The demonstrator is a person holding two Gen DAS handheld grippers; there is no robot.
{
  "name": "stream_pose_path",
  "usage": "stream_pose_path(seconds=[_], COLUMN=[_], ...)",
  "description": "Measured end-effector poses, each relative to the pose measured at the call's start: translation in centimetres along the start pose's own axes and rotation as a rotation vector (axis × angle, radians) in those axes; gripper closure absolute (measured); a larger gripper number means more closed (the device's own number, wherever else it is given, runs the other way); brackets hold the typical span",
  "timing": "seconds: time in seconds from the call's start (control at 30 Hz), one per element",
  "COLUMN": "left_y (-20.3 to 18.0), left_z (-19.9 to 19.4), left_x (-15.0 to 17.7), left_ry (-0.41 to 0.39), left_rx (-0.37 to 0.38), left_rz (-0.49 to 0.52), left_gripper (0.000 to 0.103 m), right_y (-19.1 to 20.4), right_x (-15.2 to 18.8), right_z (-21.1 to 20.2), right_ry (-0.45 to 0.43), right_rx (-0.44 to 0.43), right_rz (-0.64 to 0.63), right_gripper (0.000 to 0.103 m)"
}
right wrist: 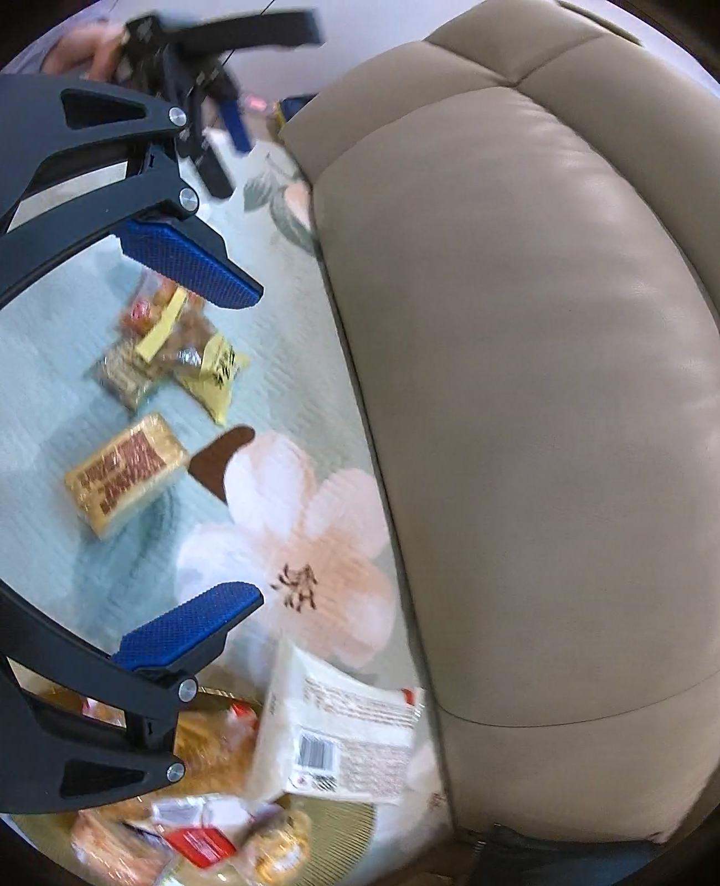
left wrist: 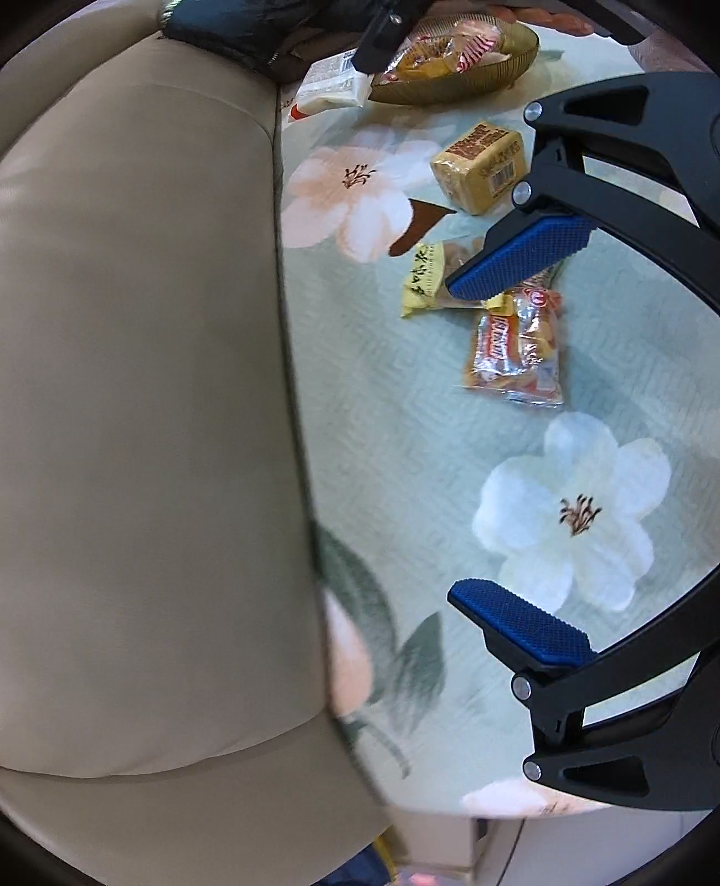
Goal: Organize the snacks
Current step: 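Move both open tools back toward the remaining snacks, then grasp the orange-labelled pastry packet with the left tool while the right tool grasps the square bread loaf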
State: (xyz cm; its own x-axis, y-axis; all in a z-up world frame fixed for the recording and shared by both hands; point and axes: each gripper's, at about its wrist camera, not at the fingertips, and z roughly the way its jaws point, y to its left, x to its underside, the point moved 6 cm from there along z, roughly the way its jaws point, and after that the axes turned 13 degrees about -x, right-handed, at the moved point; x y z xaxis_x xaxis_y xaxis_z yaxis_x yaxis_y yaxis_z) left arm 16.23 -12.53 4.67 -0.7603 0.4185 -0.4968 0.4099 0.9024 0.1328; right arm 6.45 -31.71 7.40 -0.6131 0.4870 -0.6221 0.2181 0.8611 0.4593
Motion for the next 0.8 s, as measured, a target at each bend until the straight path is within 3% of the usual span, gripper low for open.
stream_pose_path(seconds=[0.23, 0.37, 0.6, 0.7, 0.8], left_y=[-1.0, -2.5, -5.2, -5.4, -5.4], left_z=[2.9, 4.6, 6.6, 7.9, 8.0], left_x=[1.5, 2.9, 4.5, 5.2, 5.2], left_ry=[0.041, 0.107, 0.132, 0.178, 0.165], left_rx=[0.041, 0.122, 0.174, 0.203, 0.218], left_rz=[0.012, -0.003, 0.126, 0.090, 0.054], left_gripper=[0.003, 0.003, 0.003, 0.003, 0.003], right_y=[-1.5, -1.3, -2.3, -2.9, -3.6], right_x=[1.4, 2.1, 3.8, 4.3, 4.9], right_z=[3.1, 4.8, 6.8, 7.0, 7.2], right_ry=[0.100, 0.157, 0.255, 0.280, 0.308], right_rx=[0.068, 0.052, 0.019, 0.021, 0.015], right_rz=[0.029, 0.044, 0.147, 0.190, 0.234], right_gripper=[0.005, 0.005, 0.005, 0.005, 0.005])
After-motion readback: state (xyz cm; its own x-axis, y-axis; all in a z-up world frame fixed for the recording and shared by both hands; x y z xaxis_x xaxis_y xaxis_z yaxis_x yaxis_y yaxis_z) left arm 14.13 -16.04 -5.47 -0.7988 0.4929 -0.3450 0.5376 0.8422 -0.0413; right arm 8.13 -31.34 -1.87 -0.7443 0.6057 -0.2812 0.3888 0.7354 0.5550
